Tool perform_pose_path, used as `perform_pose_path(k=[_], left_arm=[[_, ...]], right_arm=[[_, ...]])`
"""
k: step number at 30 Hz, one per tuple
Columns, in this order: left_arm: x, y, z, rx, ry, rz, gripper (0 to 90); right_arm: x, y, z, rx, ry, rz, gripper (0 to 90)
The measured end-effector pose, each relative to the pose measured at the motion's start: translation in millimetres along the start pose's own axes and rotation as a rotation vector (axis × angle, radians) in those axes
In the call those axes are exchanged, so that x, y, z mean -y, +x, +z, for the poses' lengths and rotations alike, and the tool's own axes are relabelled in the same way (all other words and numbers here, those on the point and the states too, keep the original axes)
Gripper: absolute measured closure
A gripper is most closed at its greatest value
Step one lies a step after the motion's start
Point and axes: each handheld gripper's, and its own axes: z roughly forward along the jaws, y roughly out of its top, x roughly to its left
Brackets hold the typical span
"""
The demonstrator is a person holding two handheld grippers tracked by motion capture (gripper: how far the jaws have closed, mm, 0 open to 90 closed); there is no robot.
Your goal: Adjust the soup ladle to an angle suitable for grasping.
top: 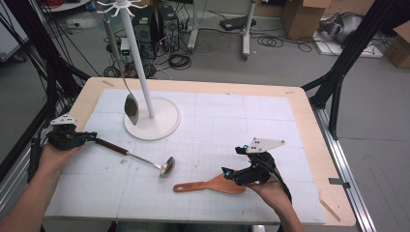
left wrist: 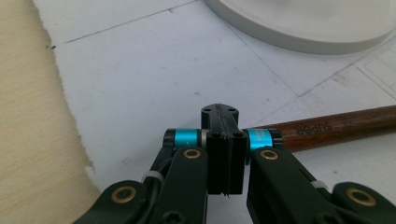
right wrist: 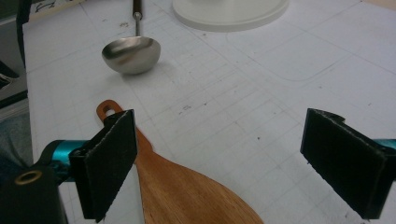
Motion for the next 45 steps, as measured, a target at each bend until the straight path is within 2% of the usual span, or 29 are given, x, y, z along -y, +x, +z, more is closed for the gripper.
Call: perform_pose_path(k=[8,16,25,28,32,41,45], left_arm=[[-1.6,-9.6,2.7,0.028,0.027,0.038,89.6],[-3.3,-15.4,2.5,0.049,0.018,0.051,89.6],[-8.7,-14.1,4.0,0.017,0.017,0.048,89.6],[-15.4,-15.4,6.0,0.019,-0.008,0.051,89.6],[-15.4,-15.5,12.4,0.024,0.014,0.054,89.6],[-15.3,-15.7,19.7,0.042,0.016,0.035,89.6],[-13.2,-17.1,22.9,0.054,0.070,0.059,89.6]], right_arm=[[-0.3,0.1,-2.1,-0.001,-0.003,0.002,10.1],[-0.9,0.4,-2.4,0.001,-0.007,0.000,10.1],[-0.8,1.0,-1.9,-0.001,-0.002,0.000,10.0],[-0.7,0.7,-0.7,-0.003,0.002,-0.001,10.1],[-0.6,0.9,0.4,-0.006,0.004,0.003,10.1],[0.1,1.9,4.7,-0.016,0.012,-0.004,10.1],[-0.1,2.4,3.6,-0.013,0.013,0.004,10.1]])
